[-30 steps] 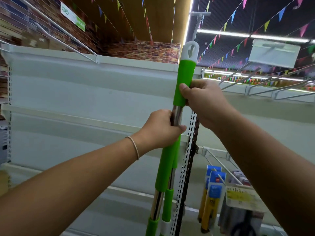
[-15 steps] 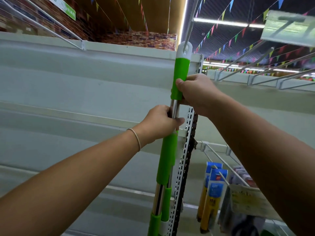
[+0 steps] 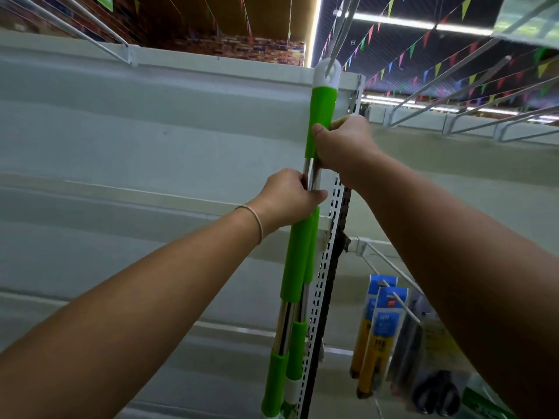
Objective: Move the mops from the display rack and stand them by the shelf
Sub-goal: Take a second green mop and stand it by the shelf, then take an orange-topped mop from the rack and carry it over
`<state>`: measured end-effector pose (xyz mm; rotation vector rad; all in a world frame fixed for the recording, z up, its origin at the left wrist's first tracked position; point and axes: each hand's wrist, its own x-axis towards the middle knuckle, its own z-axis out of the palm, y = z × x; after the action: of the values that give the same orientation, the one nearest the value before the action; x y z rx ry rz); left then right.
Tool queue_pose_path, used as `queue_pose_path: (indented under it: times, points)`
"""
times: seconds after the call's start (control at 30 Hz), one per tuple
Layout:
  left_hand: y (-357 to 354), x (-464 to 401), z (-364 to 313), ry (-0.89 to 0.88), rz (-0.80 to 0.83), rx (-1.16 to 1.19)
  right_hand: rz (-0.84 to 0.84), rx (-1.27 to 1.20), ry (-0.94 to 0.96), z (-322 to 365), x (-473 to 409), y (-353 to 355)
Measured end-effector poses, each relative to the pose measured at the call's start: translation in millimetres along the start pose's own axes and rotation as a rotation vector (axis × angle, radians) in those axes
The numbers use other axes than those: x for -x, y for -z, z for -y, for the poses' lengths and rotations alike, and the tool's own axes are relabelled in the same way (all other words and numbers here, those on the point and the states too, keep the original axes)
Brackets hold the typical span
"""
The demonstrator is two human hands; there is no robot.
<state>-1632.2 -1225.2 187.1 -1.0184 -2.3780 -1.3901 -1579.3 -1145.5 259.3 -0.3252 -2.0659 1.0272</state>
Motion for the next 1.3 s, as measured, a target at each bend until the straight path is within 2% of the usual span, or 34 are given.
queue_pose_path:
  times: [0.23, 0.4, 0.57, 0.6, 0.67, 0.77, 0.87, 1.0, 1.3]
  points:
    - [-4, -1, 9, -0.020, -0.001, 0.020, -0.030, 0.024, -0.047, -7, 9, -7]
    - [-2, 5, 8, -0.044, -0.020, -0.100, 0.004, 0.097, -0.080, -21, 35, -6]
    - [-3, 22, 12, -0.015, 0.067, -0.202, -0.005, 0.177, -0.058, -33, 58, 10]
    - [-4, 28, 11, -0.020, 0.050, -0.221, -0.018, 0.191, -0.060, -34, 60, 15]
    - [-4, 40, 7, -0.085, -0.084, -0.352, -0.032, 0.216, -0.051, -36, 64, 26]
    - [-2, 50, -8, -0.274, -0.281, -0.454, -0.032, 0.220, -0.010, -41, 69, 44]
    - [-3, 57, -33, -0.348, -0.226, -0.325, -0.048, 0.242, 0.018, -48, 75, 72]
    - [-25, 71, -71, -0.363, -0.145, -0.186, -0.103, 0.330, 0.049, -65, 89, 125]
    - [-135, 116, -193, -0.510, -0.034, -0.083, -0.219, 0.529, 0.015, -126, 148, 304]
